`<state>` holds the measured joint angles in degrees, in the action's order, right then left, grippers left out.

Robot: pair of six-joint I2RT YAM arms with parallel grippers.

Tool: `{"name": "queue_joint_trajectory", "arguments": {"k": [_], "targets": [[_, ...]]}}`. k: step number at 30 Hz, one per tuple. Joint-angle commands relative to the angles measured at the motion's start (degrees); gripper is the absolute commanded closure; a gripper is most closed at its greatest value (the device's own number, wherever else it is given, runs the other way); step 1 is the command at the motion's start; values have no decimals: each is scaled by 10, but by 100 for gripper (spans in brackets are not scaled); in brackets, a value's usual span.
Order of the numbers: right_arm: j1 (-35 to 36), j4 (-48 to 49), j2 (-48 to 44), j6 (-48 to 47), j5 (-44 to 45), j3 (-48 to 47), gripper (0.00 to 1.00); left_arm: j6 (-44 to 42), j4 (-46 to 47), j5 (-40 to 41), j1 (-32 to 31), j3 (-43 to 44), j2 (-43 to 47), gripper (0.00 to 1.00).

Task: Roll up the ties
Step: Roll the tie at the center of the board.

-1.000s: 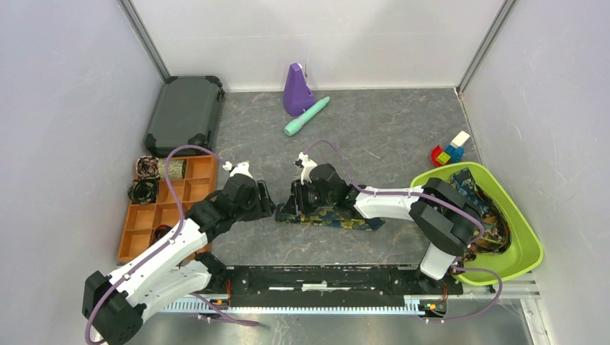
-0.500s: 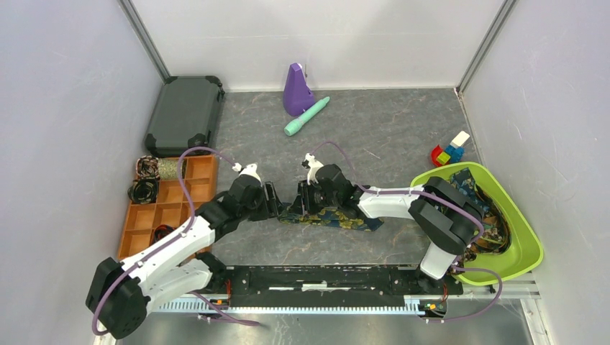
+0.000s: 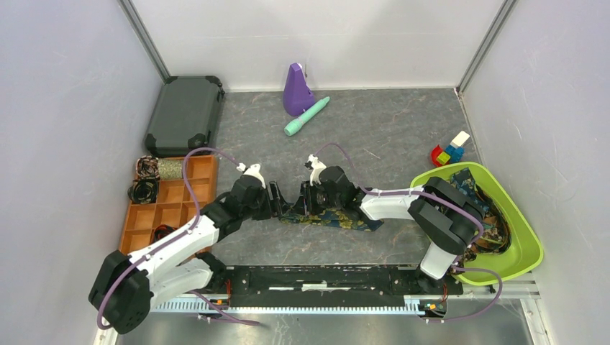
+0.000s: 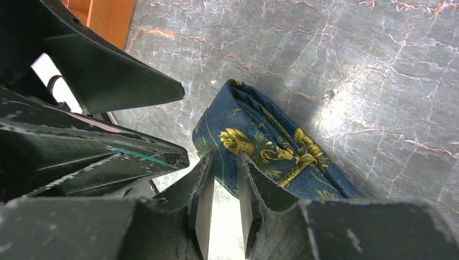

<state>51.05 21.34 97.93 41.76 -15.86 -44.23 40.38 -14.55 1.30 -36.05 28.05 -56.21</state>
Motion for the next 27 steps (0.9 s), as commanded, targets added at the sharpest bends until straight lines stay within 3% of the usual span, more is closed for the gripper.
{"name": "queue_joint_trajectory", "arguments": {"k": [1, 27], "targets": [[-5, -10, -6, -12, 13, 13, 71, -21, 64, -36, 4, -22, -6, 24], [-13, 2, -3, -18, 4, 49, 73, -25, 169, -64, 8, -72, -43, 26]]}}
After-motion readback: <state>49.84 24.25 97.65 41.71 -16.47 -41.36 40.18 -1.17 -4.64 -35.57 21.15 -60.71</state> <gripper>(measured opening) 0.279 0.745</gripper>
